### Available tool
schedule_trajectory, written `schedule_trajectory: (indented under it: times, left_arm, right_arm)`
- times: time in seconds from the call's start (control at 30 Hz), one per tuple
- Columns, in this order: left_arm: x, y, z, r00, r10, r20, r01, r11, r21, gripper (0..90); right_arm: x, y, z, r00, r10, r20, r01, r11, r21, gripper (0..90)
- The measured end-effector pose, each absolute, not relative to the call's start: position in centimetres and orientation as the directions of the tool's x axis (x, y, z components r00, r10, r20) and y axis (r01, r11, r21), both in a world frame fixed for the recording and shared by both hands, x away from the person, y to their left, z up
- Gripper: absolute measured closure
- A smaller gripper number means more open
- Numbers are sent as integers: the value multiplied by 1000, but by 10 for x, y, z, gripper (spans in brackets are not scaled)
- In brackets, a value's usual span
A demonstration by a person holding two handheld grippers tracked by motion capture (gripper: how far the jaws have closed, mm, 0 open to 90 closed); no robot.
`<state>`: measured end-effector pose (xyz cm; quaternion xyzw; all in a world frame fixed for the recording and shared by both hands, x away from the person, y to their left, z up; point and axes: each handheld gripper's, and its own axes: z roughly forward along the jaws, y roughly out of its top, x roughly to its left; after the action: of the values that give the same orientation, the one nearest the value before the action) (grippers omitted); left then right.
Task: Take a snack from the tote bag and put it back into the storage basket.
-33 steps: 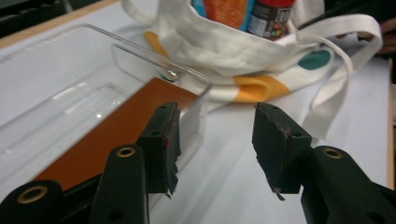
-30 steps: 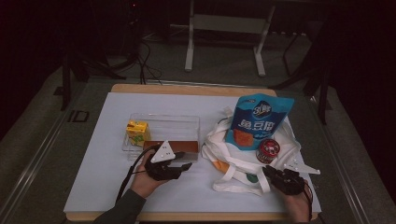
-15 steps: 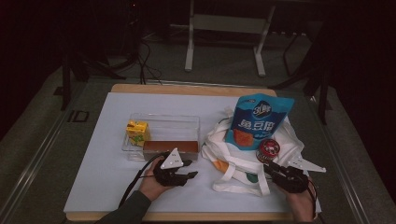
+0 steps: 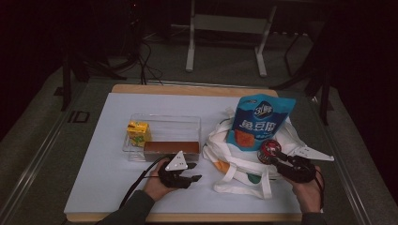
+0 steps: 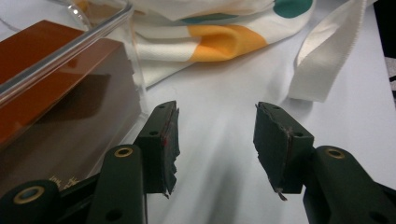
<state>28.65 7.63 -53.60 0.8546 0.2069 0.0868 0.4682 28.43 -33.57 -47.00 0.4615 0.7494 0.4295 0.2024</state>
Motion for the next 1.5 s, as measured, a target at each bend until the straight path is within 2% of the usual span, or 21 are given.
schedule_trajectory:
  times: [0.2, 0.5, 0.83, 1.0, 1.5]
  left_arm:
    - [285, 75, -537, 900, 435, -31, 264, -487, 833, 501]
    - [285, 74, -538, 901, 433, -32, 264, -488, 832, 501]
    - [285, 73, -538, 904, 427, -30, 263, -497, 827, 499]
    - [285, 73, -538, 905, 425, -28, 260, -500, 826, 498]
    - [285, 71, -538, 908, 418, -19, 254, -514, 819, 495]
  right_arm:
    - [301, -340, -456, -488, 868, 88, 520, 209, 828, 572]
    - [322, -353, -447, -439, 892, 110, 549, 169, 819, 492]
    - [343, -358, -441, -426, 896, 125, 555, 150, 818, 410]
    - [353, -358, -436, -435, 890, 136, 547, 141, 825, 380]
    - [372, -354, -421, -503, 843, 191, 504, 107, 857, 369]
